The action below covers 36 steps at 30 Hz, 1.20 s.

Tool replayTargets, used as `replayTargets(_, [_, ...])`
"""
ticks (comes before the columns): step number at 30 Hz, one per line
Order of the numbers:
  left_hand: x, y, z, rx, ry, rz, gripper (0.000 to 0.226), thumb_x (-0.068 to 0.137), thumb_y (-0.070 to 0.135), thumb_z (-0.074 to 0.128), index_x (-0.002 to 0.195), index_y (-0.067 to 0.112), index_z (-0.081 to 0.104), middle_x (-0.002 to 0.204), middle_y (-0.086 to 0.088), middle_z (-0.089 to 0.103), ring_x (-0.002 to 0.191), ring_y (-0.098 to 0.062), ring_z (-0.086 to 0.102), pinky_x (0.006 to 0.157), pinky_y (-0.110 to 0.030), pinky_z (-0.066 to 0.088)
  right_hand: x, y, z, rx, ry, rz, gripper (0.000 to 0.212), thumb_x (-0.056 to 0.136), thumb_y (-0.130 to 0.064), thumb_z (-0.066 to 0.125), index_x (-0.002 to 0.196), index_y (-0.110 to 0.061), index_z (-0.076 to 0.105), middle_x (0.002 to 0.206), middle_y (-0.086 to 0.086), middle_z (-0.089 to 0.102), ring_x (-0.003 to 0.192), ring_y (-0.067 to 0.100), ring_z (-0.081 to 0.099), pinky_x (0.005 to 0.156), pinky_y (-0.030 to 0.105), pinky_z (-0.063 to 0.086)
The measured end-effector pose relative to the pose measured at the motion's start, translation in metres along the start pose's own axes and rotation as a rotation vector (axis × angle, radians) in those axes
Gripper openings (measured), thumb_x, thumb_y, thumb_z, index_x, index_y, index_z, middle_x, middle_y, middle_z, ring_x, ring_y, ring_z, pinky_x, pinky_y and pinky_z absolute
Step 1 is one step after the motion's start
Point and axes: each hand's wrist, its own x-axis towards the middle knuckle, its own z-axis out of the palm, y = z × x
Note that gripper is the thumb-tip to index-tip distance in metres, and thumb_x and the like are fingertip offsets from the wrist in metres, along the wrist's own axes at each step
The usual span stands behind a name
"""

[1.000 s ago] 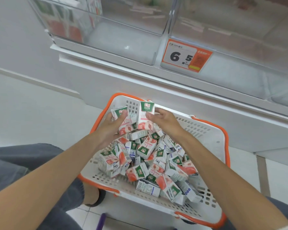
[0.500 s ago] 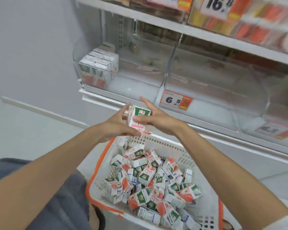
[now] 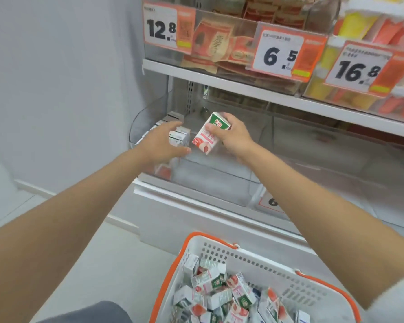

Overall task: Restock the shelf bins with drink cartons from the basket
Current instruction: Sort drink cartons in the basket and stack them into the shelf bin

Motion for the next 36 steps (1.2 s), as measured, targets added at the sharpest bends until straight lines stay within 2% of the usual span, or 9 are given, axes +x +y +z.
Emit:
replayTargets(3, [0.023, -0.024, -0.002, 0.578, -0.155, 0.044, 0.083, 0.085, 0.063, 0.052, 0.152, 0.022, 0.023, 0.160, -0.007, 0.017, 0.147, -0.021, 0.015, 0.118, -0.043, 0.017, 0.056, 0.024, 0.016, -0.208, 0.109, 0.007, 0.058, 0.084, -0.025, 0.075, 0.136, -0.018, 0.050, 0.126, 0.011, 0.054, 0.104, 0.022, 0.063, 0.092, 0.031, 0.054])
replayTargets(6, [0.026, -0.040, -0.001, 0.792, -0.243, 0.043, 0.089, 0.084, 0.075, 0.020, 0.154, 0.020, 0.012, 0.163, -0.004, 0.005, 0.150, -0.018, 0.003, 0.120, -0.046, 0.008, 0.097, 0.037, 0.032, -0.363, 0.152, -0.012, 0.076, 0.081, -0.033, 0.075, 0.147, -0.024, 0.037, 0.136, 0.011, 0.038, 0.114, 0.023, 0.054, 0.098, 0.023, 0.043])
replayTargets(8, [0.023, -0.043, 0.001, 0.801, -0.219, 0.076, 0.093, 0.081, 0.076, 0.012, 0.154, 0.018, 0.012, 0.162, -0.003, 0.009, 0.149, -0.016, 0.005, 0.120, -0.043, 0.010, 0.114, 0.042, 0.044, -0.341, 0.019, 0.015, 0.082, 0.080, -0.034, 0.077, 0.148, -0.026, 0.032, 0.141, 0.006, 0.040, 0.118, 0.019, 0.051, 0.097, 0.023, 0.040])
replayTargets(12, [0.018, -0.044, 0.003, 0.791, -0.176, 0.082, 0.098, 0.076, 0.078, 0.005, 0.154, 0.019, 0.011, 0.163, 0.000, 0.007, 0.149, -0.014, 0.004, 0.120, -0.040, 0.007, 0.124, 0.052, 0.056, -0.014, -0.336, 0.266, 0.064, 0.083, -0.049, 0.068, 0.140, -0.032, 0.045, 0.130, -0.001, 0.062, 0.118, 0.022, 0.059, 0.102, 0.051, 0.047])
replayTargets(16, [0.018, -0.045, 0.005, 0.764, -0.165, 0.090, 0.103, 0.071, 0.080, 0.002, 0.154, 0.019, 0.012, 0.163, 0.000, 0.006, 0.149, -0.014, 0.003, 0.121, -0.041, 0.006, 0.126, 0.064, 0.061, 0.143, -0.254, 0.294, 0.063, 0.093, -0.033, 0.062, 0.144, -0.041, 0.025, 0.135, -0.005, 0.055, 0.107, 0.011, 0.060, 0.087, 0.048, 0.056])
replayTargets(19, [0.018, -0.047, 0.005, 0.771, -0.158, 0.095, 0.105, 0.069, 0.080, 0.000, 0.154, 0.020, 0.012, 0.163, 0.000, 0.006, 0.149, -0.014, 0.003, 0.121, -0.041, 0.006, 0.122, 0.061, 0.066, -0.096, -0.207, 0.296, 0.066, 0.093, -0.052, 0.055, 0.148, -0.040, 0.020, 0.142, -0.009, 0.045, 0.112, 0.013, 0.052, 0.081, 0.039, 0.052])
replayTargets(23, [0.019, -0.048, 0.007, 0.769, -0.139, 0.108, 0.104, 0.069, 0.080, -0.001, 0.153, 0.020, 0.013, 0.163, 0.000, 0.008, 0.149, -0.015, 0.004, 0.120, -0.042, 0.007, 0.123, 0.055, 0.066, -0.067, -0.241, 0.306, 0.045, 0.094, -0.044, 0.057, 0.133, -0.033, 0.037, 0.114, -0.002, 0.066, 0.089, 0.022, 0.071, 0.062, 0.034, 0.059])
replayTargets(28, [0.019, -0.049, 0.008, 0.768, -0.109, 0.119, 0.105, 0.068, 0.080, -0.003, 0.153, 0.020, 0.016, 0.162, 0.001, 0.010, 0.149, -0.014, 0.006, 0.120, -0.042, 0.009, 0.123, 0.063, 0.063, 0.099, -0.292, 0.318, 0.066, 0.093, -0.029, 0.064, 0.145, -0.032, 0.024, 0.125, 0.011, 0.064, 0.095, 0.033, 0.071, 0.081, 0.041, 0.059])
replayTargets(36, [0.019, -0.049, 0.007, 0.744, -0.132, 0.106, 0.117, 0.058, 0.083, -0.013, 0.153, 0.021, 0.016, 0.162, 0.001, 0.011, 0.149, -0.014, 0.007, 0.120, -0.041, 0.008, 0.117, 0.067, 0.066, 0.009, -0.298, 0.318, 0.055, 0.095, -0.048, 0.055, 0.143, -0.038, 0.032, 0.134, -0.001, 0.060, 0.104, 0.024, 0.068, 0.094, 0.040, 0.055])
